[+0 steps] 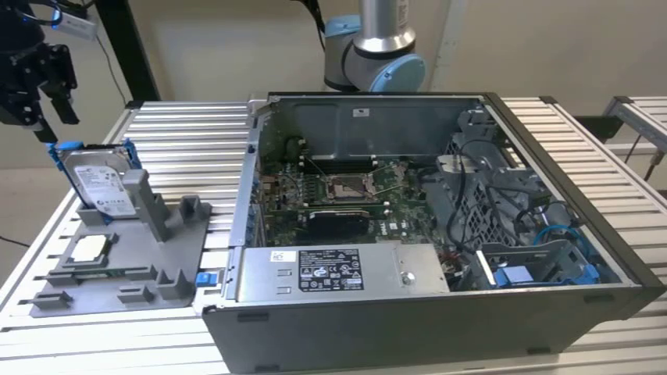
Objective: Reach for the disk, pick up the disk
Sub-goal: 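Pick up the disk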
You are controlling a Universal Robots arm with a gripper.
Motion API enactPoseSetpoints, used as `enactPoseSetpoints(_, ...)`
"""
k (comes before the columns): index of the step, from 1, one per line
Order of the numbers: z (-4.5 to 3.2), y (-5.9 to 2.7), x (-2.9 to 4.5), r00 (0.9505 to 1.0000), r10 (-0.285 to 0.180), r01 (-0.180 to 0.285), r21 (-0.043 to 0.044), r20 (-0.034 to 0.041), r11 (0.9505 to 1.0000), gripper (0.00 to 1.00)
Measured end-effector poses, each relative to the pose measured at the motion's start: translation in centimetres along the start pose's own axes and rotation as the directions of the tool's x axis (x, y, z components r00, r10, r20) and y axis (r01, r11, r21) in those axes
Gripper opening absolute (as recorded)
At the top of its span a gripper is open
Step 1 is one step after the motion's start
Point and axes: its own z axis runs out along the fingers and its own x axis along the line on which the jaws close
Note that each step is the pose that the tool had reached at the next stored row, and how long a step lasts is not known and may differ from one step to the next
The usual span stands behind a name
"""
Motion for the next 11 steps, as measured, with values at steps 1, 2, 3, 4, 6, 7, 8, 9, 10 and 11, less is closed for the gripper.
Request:
enactPoseSetpoints(1,0.04,0.00,0.00,1.0000,0.000,0.000,0.0001,0.0001,1.0000,1.00)
enactPoseSetpoints(2,0.09,0.00,0.00,1.0000,0.000,0.000,0.0000,0.0000,1.0000,1.00)
enactPoseSetpoints(3,0.16,0.00,0.00,1.0000,0.000,0.000,-0.0001,0.0000,1.0000,1.00)
enactPoseSetpoints(4,0.27,-0.01,0.00,1.0000,0.000,0.000,0.0000,0.0000,1.0000,1.00)
enactPoseSetpoints(6,0.53,-0.02,0.00,1.0000,0.000,0.000,0.0000,0.0000,1.0000,1.00)
enactPoseSetpoints(7,0.70,-0.02,0.00,1.0000,0.000,0.000,-0.0001,0.0000,1.0000,1.00)
enactPoseSetpoints(8,0.87,-0.02,0.00,1.0000,0.000,0.000,-0.0001,0.0000,1.0000,1.00)
enactPoseSetpoints(9,1.07,-0.03,0.00,1.0000,0.000,0.000,-0.0001,-0.0001,1.0000,1.00)
enactPoseSetpoints(10,1.24,-0.02,0.00,1.0000,0.000,0.000,-0.0002,-0.0001,1.0000,1.00)
enactPoseSetpoints(11,1.42,-0.03,0.00,1.0000,0.000,0.000,-0.0003,0.0000,1.0000,1.00)
